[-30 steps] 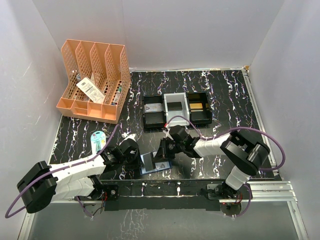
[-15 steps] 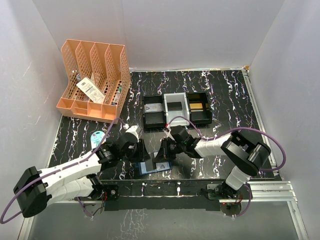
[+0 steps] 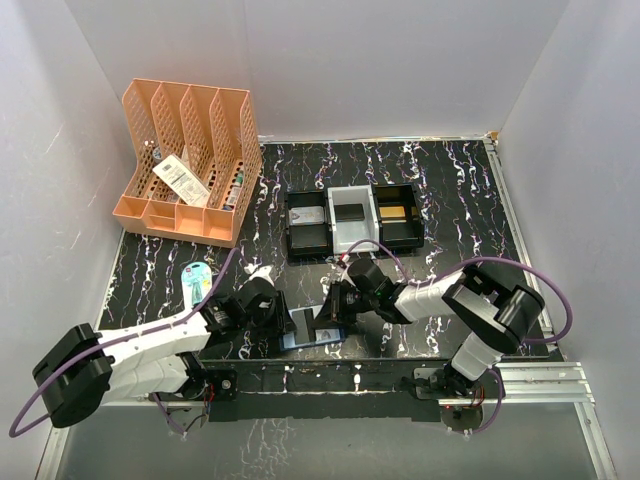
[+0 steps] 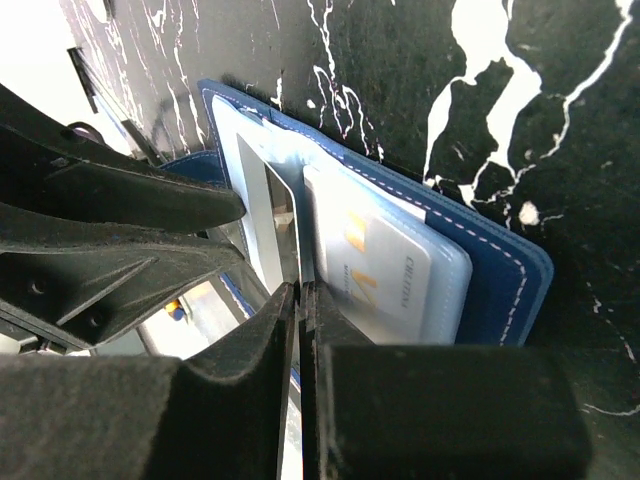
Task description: Take the credit cards out of the card holder
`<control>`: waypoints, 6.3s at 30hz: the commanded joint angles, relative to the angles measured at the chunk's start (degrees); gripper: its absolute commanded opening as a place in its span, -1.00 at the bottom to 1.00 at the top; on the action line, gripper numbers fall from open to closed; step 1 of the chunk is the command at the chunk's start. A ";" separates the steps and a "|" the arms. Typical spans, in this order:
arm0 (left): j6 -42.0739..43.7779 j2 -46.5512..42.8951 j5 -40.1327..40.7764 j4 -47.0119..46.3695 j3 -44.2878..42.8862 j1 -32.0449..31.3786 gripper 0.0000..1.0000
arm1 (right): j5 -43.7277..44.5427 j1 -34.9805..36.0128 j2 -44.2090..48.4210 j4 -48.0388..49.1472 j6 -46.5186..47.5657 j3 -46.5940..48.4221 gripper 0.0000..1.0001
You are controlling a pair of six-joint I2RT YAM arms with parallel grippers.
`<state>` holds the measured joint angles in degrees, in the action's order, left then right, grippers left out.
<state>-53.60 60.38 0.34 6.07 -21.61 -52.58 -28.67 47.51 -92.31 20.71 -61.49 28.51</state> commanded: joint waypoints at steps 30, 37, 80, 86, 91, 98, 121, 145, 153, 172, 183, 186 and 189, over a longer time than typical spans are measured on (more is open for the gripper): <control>-2.13 -2.95 4.83 3.48 -6.18 -0.55 -0.35 | 1.49 -1.63 2.15 -5.10 5.28 3.00 -0.96; -0.97 0.17 -2.62 -7.54 -6.29 -0.51 -0.25 | 0.74 -1.63 2.96 3.47 -1.29 -2.48 -0.93; 2.91 -0.68 3.65 6.93 -10.26 -0.51 -0.56 | 1.12 -4.28 5.55 -4.59 3.04 1.38 -0.90; 2.74 1.09 -3.03 -3.35 -7.88 -0.54 -0.42 | -2.59 -4.20 0.87 -0.77 1.50 1.63 -0.90; 1.82 6.82 -3.73 -4.41 -7.90 -0.51 -0.43 | -2.69 -4.15 -0.34 -0.32 1.43 2.01 -0.89; 0.63 11.23 -2.19 -4.75 -6.24 -0.51 -0.56 | -3.07 -4.16 -0.48 -1.11 2.29 2.04 -0.80; 0.91 11.51 5.01 8.65 -7.68 -0.60 -0.77 | 1.58 -3.45 3.05 -8.19 7.05 3.78 -0.87; 0.54 9.02 -2.54 -7.08 -9.80 -1.80 -0.62 | -5.17 -5.68 3.15 -2.33 4.86 1.56 -0.71; 0.10 14.52 -0.03 -4.23 -9.45 -2.44 -0.84 | -4.93 -5.55 2.97 -6.16 7.95 3.21 -0.52; -0.15 11.49 2.60 -3.37 -5.67 -2.53 -0.89 | -6.45 -3.23 -2.08 -20.35 20.90 14.36 -0.75; -0.31 11.81 2.90 -4.40 -4.71 -2.58 -0.93 | -1.39 -0.07 -2.11 -21.99 18.68 14.80 -1.00; -0.32 11.95 2.66 -4.75 -4.50 -2.54 -0.94 | 2.30 0.68 -1.07 -22.45 17.15 14.65 -1.00; -0.19 12.04 2.77 -4.24 -4.70 -2.54 -0.96 | 3.01 0.92 -0.94 -23.08 17.09 14.92 -0.84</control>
<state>-54.06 72.66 1.34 0.03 -27.20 -54.89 -29.65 47.53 -94.43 -2.20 -43.59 41.89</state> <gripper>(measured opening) 0.029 0.042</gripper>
